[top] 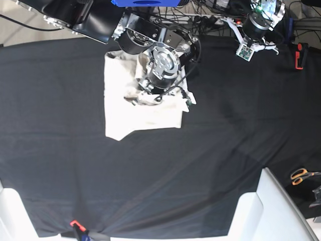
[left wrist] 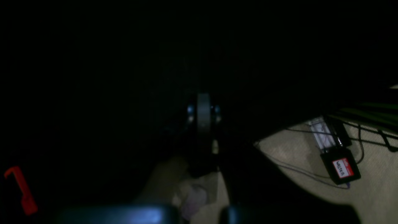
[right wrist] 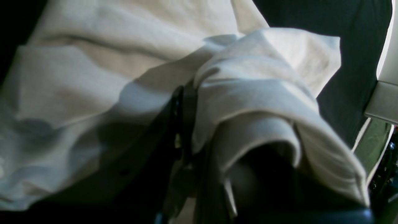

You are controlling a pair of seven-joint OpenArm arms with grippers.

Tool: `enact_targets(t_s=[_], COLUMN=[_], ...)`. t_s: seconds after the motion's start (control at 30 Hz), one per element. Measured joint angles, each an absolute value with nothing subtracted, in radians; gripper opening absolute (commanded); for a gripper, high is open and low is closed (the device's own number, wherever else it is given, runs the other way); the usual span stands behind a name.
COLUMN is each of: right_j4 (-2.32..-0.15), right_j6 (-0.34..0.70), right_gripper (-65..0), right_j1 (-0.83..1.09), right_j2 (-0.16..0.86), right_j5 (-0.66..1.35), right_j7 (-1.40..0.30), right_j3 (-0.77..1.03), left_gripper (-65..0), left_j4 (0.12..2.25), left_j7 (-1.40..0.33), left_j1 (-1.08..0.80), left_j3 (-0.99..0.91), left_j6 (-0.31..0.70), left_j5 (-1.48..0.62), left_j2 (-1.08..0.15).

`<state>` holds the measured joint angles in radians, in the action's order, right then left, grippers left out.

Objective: Fold the T-shirt properly
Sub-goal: 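Fold the held end with the right gripper over onto the shirt body, then release the right gripper and press the folded layer flat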

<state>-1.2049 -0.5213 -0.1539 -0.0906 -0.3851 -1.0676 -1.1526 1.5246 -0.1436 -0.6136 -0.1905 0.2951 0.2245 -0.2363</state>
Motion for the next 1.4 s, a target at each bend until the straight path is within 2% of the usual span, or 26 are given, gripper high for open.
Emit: enact_targets(t_s=[0.1, 0.17, 0.3, 0.4, 0.6, 0.93, 1.1, 1.4], right_j4=[-1.209, -1.218, -1.238, -1.239, -1.240, -1.297, -1.415, -1.798], right_j6=[-0.429, -0.380, -0.302, -0.265, -0.252, -0.252, -0.190, -0.193], right_gripper=[-31.8, -26.0, -26.1, -26.1, -26.1, -26.0, -26.0, -26.9], right_j1=[-0.145, -0.132, -0.096, -0.094, -0.116, -0.084, -0.052, -0.059], right_j2=[-0.098, -0.096, -0.099, -0.099, -0.099, -0.102, -0.102, -0.071], right_j5=[-0.386, -0.386, -0.388, -0.288, -0.107, -0.101, -0.092, -0.105], right_j7=[-1.031, -0.991, -0.936, -0.891, -0.826, -0.825, -0.881, -1.094], right_j3=[-1.108, -1.079, -1.039, -0.993, -0.986, -1.032, -1.032, -1.022], left_gripper=[-65.0, -65.0, -65.0, -65.0, -65.0, -65.0, -65.0, -65.0], left_j4=[1.522, 1.522, 1.522, 1.522, 1.522, 1.522, 1.520, 1.520], left_j7=[-0.145, -0.145, -0.146, -0.145, -0.145, -0.145, -0.146, -0.146], left_j1=[-0.615, -0.613, -0.613, -0.613, -0.613, -0.613, -0.603, -0.596], left_j3=[-0.191, -0.191, -0.191, -0.193, -0.195, -0.198, -0.195, -0.193], left_j6=[0.295, 0.295, 0.295, 0.295, 0.295, 0.295, 0.296, 0.294], left_j5=[0.224, 0.224, 0.224, 0.225, 0.225, 0.224, 0.224, 0.225], left_j2=[-0.236, -0.236, -0.238, -0.239, -0.239, -0.239, -0.238, -0.239])
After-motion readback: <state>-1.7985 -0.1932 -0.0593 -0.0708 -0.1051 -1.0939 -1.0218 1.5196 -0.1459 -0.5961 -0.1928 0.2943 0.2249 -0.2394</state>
